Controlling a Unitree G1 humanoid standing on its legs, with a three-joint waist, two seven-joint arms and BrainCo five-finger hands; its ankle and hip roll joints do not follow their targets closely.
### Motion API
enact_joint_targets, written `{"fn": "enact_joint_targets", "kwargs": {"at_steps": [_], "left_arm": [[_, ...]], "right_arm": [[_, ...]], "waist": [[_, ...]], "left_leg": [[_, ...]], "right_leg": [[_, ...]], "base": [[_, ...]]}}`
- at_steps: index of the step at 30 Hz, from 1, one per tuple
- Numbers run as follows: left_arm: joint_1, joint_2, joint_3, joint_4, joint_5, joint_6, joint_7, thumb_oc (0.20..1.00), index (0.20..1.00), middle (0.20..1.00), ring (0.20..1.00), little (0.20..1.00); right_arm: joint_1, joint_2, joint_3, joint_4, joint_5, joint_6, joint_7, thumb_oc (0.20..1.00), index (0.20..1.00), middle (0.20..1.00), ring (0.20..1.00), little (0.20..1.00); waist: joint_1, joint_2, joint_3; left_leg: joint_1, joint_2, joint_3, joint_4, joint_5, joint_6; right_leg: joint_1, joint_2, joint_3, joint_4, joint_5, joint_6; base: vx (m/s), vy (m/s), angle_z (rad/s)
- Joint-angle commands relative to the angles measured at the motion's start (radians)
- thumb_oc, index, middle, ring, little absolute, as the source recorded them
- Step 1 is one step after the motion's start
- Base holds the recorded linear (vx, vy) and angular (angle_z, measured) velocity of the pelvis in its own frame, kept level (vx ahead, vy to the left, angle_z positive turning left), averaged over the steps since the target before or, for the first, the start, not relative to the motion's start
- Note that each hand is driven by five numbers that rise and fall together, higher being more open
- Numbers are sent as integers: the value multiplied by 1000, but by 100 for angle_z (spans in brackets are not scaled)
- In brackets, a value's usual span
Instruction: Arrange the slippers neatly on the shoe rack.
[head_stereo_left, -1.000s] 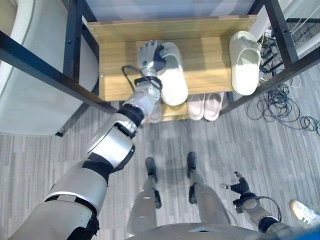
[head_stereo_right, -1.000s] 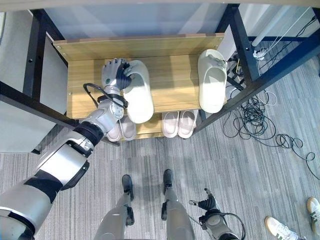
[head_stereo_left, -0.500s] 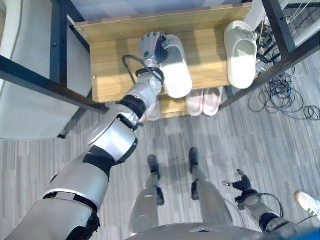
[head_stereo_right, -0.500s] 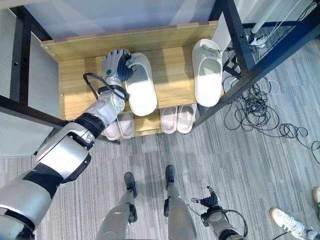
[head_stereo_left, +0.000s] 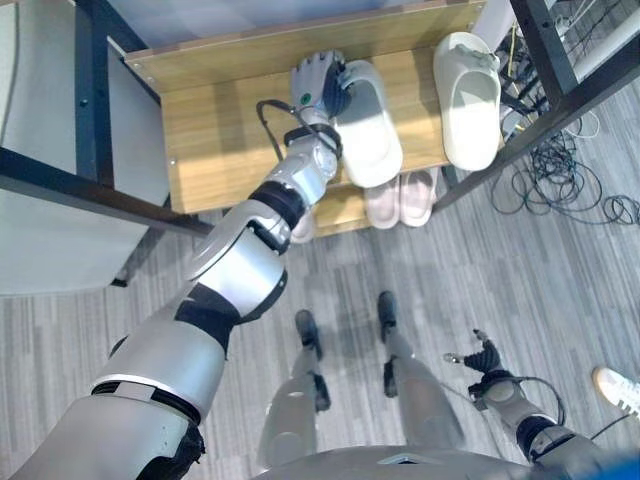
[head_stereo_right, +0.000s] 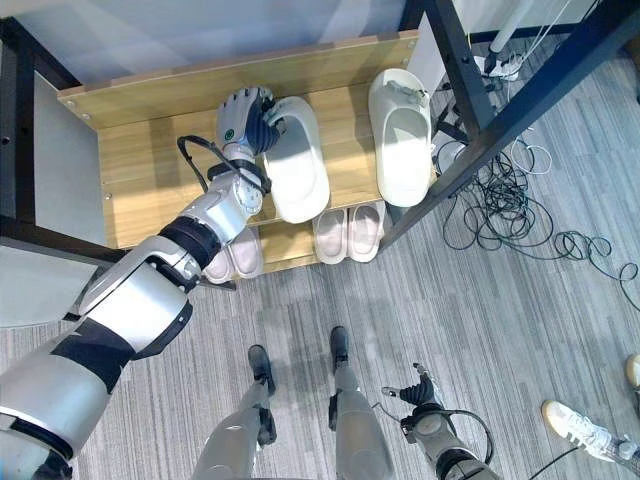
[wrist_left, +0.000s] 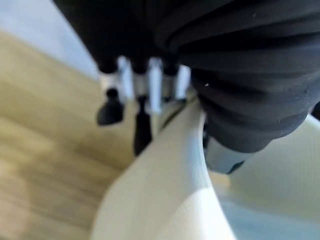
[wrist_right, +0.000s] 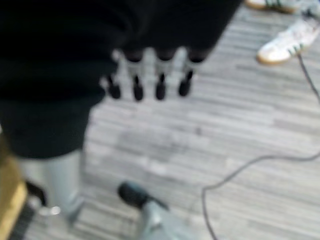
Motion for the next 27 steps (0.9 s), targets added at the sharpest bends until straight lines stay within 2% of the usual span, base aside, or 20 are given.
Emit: {"fn": "enact_joint_targets", "kwargs": {"at_steps": [1, 8, 20, 27], "left_arm": [[-175, -24, 59, 78, -8, -28, 4, 200, 200, 200, 200, 200], [-214, -51, 65, 108, -28, -26, 0, 200, 200, 200, 200, 200], [-271, 34, 66, 120, 29, 4, 74, 200, 200, 200, 200, 200], [-271, 44, 42, 100, 101, 31, 106, 200, 200, 200, 200, 200]], "right_arm": [[-52, -77, 24, 6, 21, -3, -22, 1000, 1000, 1000, 1000, 1000], [-70, -82, 33, 15, 26, -2, -17, 1000, 1000, 1000, 1000, 1000], [-55, -103, 42, 23, 5, -21, -21, 1000, 1000, 1000, 1000, 1000], [-71, -109, 52, 30, -8, -25, -24, 1000, 1000, 1000, 1000, 1000]], "waist": [[-10, 29, 71], [-26, 30, 74], [-54, 25, 50], [-57, 28, 42]], "left_leg": [[-79, 18, -114, 25, -22, -34], [-79, 19, -105, 23, -23, -35], [-96, 25, -96, 21, -27, -39], [-104, 26, -97, 18, -28, -40]], "right_leg": [[-51, -42, -37, 88, -93, 56], [-65, -38, -24, 91, -92, 52], [-96, -32, -8, 92, -88, 51], [-105, -28, -10, 93, -90, 52]], "base": [[5, -14, -9], [5, -6, -6], [8, -14, -5], [0, 0, 0]]}}
